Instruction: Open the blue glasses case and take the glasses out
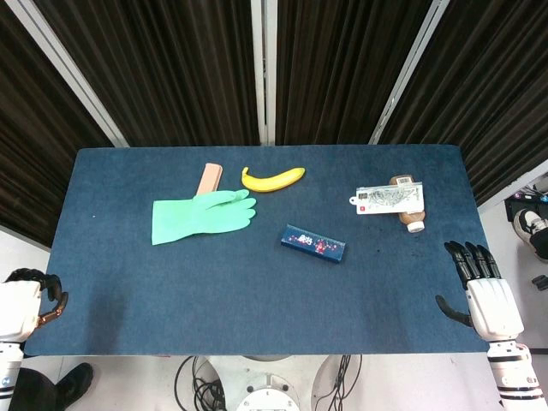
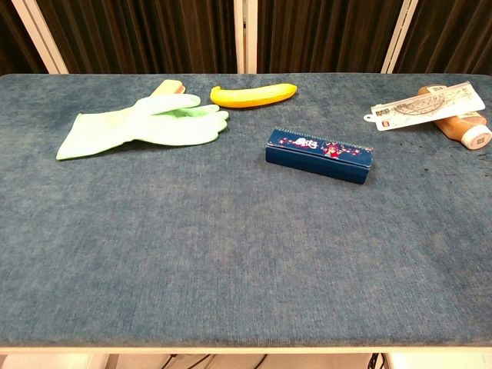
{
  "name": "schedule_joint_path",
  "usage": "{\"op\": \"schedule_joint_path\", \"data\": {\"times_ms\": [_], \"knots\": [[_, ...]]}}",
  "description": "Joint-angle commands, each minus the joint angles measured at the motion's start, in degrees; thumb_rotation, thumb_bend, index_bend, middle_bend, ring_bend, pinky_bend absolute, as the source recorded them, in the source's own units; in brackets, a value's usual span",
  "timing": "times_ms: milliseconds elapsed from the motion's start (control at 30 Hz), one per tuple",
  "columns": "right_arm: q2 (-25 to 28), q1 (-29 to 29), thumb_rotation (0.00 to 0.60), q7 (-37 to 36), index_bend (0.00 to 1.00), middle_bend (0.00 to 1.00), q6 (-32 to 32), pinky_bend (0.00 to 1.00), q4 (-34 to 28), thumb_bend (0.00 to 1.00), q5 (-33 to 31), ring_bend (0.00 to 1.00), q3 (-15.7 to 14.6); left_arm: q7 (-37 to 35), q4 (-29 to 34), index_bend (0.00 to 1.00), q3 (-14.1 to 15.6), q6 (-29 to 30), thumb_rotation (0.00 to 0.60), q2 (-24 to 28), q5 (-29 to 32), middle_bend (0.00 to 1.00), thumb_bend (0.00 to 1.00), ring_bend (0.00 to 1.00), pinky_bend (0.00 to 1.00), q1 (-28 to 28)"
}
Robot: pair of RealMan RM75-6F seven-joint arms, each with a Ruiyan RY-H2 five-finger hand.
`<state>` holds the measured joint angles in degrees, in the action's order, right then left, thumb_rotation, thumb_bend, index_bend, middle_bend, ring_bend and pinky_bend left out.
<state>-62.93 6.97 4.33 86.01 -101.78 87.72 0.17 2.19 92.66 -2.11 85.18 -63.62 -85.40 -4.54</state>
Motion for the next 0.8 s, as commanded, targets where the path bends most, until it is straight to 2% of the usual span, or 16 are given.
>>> {"op": "schedule_joint_path", "data": {"times_ms": [33, 467, 667, 800], "knots": [[-0.06, 0.0, 0.6, 0.0, 0.0, 0.1, -0.24, 0.0, 0.01, 0.2, 0.01, 0.0, 0.15, 0.01, 0.0, 0.66, 0.0, 0.0, 0.6, 0.0, 0.0, 0.67, 0.37, 0.43, 0.34, 0.0], [-0.32, 0.38, 0.6, -0.38, 0.0, 0.11, -2.47, 0.0, -0.02, 0.2, -0.34, 0.0, 0.78, 0.02, 0.01, 0.66, 0.01, -0.01, 0.6, 0.0, -0.01, 0.67, 0.37, 0.43, 0.34, 0.0], [-1.07, 3.88, 0.6, -0.66, 0.0, 0.16, -9.84, 0.0, 0.07, 0.2, -3.33, 0.0, 1.72, -0.09, 0.05, 0.66, 0.03, -0.03, 0.6, 0.06, -0.02, 0.67, 0.37, 0.43, 0.34, 0.01], [-4.0, 7.97, 0.6, 0.57, 0.0, 0.16, -15.73, 0.0, 1.04, 0.2, -7.34, 0.0, 4.31, -0.14, 0.01, 0.66, 0.05, -0.05, 0.6, 0.06, -0.04, 0.67, 0.37, 0.43, 0.34, 0.0]]}}
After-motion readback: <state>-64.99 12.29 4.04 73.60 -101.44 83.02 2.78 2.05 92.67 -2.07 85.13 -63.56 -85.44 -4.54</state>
